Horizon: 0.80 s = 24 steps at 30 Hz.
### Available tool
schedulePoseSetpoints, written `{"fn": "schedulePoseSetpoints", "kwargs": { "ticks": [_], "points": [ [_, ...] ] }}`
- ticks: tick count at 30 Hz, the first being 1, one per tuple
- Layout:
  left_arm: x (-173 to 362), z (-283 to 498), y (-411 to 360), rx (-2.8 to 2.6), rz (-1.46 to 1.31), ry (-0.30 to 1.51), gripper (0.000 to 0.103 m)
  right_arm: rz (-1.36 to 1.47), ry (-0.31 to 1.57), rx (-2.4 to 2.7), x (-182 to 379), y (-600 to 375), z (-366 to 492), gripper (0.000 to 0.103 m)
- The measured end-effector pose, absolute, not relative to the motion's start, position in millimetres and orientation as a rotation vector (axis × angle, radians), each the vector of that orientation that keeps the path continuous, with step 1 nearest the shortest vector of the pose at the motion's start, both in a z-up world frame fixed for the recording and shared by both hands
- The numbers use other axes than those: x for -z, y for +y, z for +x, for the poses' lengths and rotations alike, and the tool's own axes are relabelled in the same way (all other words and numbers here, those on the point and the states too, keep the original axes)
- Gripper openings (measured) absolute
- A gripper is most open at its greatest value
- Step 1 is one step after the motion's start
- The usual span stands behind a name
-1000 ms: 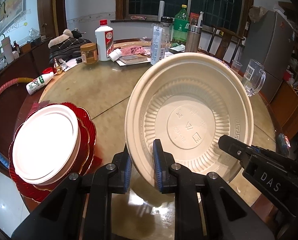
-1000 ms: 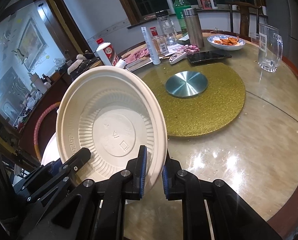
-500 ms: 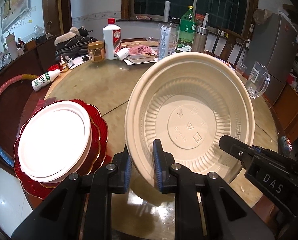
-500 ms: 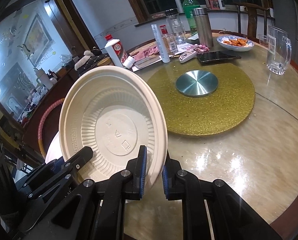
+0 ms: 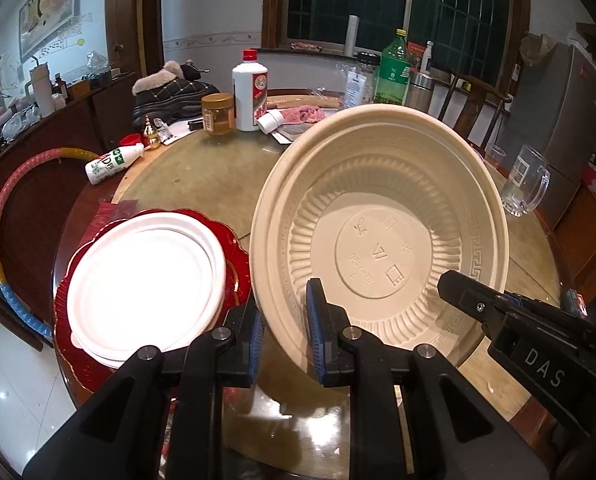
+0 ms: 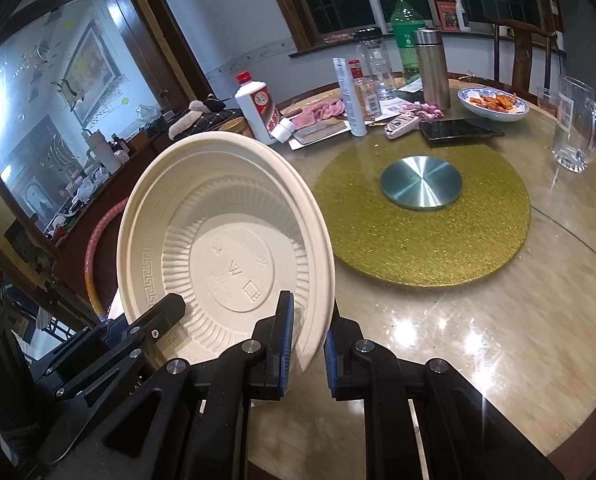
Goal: Organize plates and bowls
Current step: 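Lift and carry the beige bowl with both grippers toward the red plate stack, then lower the beige bowl onto the white bowls with both grippers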
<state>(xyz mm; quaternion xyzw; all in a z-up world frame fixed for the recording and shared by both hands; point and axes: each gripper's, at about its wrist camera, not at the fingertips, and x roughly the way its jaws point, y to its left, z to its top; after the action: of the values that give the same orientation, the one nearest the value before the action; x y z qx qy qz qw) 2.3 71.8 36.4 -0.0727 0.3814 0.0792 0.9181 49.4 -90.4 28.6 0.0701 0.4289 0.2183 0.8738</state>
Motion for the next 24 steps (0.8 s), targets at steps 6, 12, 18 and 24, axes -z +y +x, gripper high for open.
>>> {"fn": "schedulePoseSetpoints", "kwargs": {
  "ticks": [6, 12, 18, 24],
  "points": [
    [-38, -2, 87, -0.188, -0.175, 0.778, 0.018, 0.126, 0.891, -0.485, -33, -74, 48, 0.013],
    [-44, -10, 108, -0.226, -0.203, 0.754, 0.017, 0.100, 0.886, -0.526, -39, -50, 46, 0.013],
    [-51, -18, 126, -0.263, -0.218, 0.723, 0.017, 0.073, 0.871, -0.564, -48, -26, 45, 0.013],
    [-54, -28, 143, -0.307, -0.217, 0.713, 0.018, 0.038, 0.868, -0.616, -53, -1, 44, 0.014]
  ]
}}
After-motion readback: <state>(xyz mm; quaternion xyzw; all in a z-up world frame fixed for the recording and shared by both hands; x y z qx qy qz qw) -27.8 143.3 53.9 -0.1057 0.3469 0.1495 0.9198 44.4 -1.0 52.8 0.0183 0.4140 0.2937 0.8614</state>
